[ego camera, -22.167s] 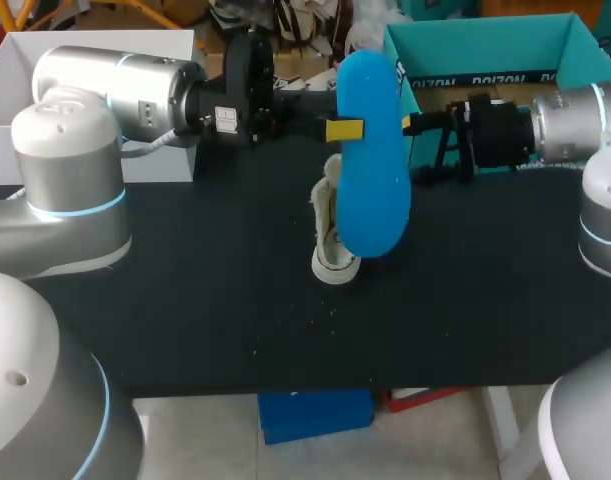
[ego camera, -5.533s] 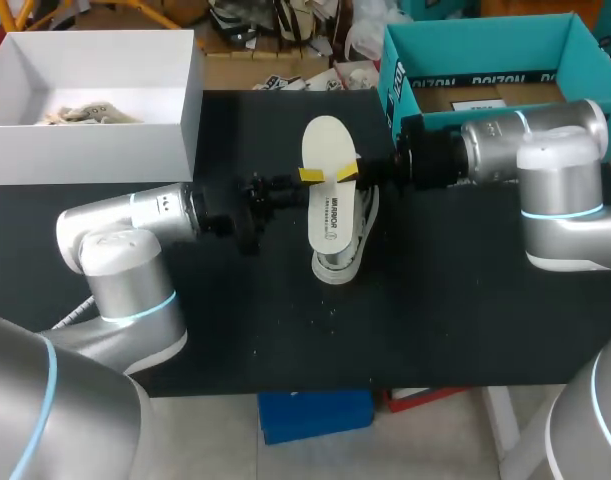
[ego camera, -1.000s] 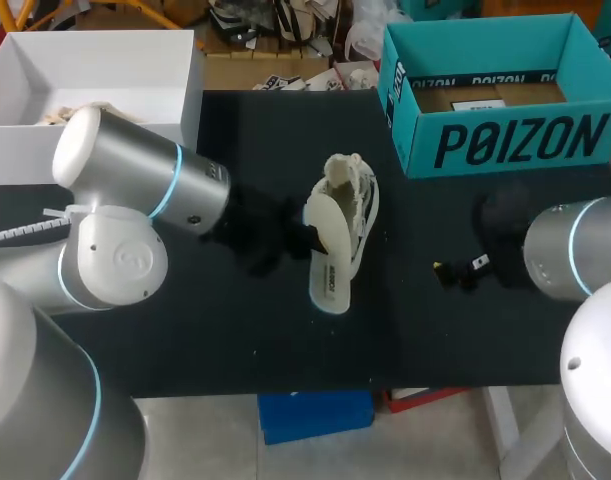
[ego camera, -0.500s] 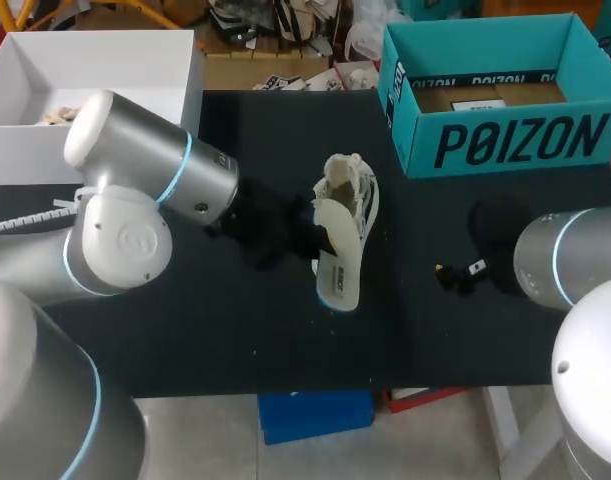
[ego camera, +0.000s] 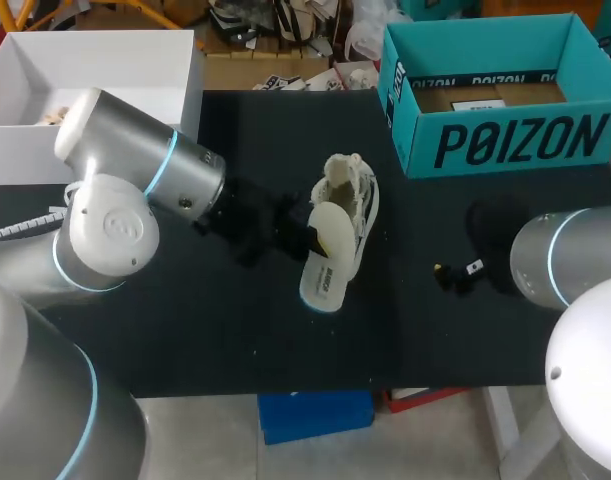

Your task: Take the shoe out of the shoebox, open the shoe tongue, remove and reinsert the insole, then place the shoe into the shoebox

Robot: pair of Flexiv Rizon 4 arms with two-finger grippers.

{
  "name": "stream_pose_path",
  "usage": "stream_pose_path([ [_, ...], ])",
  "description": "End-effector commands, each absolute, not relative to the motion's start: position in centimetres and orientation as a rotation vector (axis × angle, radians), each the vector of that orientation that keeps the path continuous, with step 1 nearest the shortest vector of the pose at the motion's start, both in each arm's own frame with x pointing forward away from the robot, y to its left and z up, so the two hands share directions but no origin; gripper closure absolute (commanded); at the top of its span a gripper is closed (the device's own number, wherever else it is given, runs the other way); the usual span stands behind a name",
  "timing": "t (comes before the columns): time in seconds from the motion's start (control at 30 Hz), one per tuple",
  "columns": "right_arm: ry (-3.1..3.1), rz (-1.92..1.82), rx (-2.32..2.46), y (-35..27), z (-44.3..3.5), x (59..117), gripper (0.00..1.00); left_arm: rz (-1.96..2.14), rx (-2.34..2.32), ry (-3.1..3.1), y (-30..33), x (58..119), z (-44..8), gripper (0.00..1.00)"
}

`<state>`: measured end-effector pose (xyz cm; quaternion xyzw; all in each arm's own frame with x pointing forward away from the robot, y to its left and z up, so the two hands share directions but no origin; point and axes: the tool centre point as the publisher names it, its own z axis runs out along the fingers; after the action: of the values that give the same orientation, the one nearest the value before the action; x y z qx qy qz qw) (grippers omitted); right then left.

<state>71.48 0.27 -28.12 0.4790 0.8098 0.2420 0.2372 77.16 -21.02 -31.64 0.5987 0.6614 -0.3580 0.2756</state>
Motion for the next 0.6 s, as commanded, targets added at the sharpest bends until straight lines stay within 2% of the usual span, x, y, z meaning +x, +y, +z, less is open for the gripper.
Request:
stream_pose_path([
  [0.03,2.214,0.664,1.312,0.4,-28.3,71.4,0.0,-0.944,1.604,1.784,-20.9,76.9,-31.4,1.0],
  [0.3,2.214,0.664,1.312,0.4,-28.3,71.4,0.0,-0.944,1.604,1.784,-20.9,76.9,-31.4,1.0],
  [0.5,2.214,0.664,1.312,0.4,-28.3,71.4,0.0,-1.321,1.623,1.764,-20.4,77.4,-31.8,1.0],
  [0.6,2.214,0.664,1.312,0.4,-28.3,71.4,0.0,-1.311,1.667,1.801,-20.6,77.3,-32.5,1.0],
])
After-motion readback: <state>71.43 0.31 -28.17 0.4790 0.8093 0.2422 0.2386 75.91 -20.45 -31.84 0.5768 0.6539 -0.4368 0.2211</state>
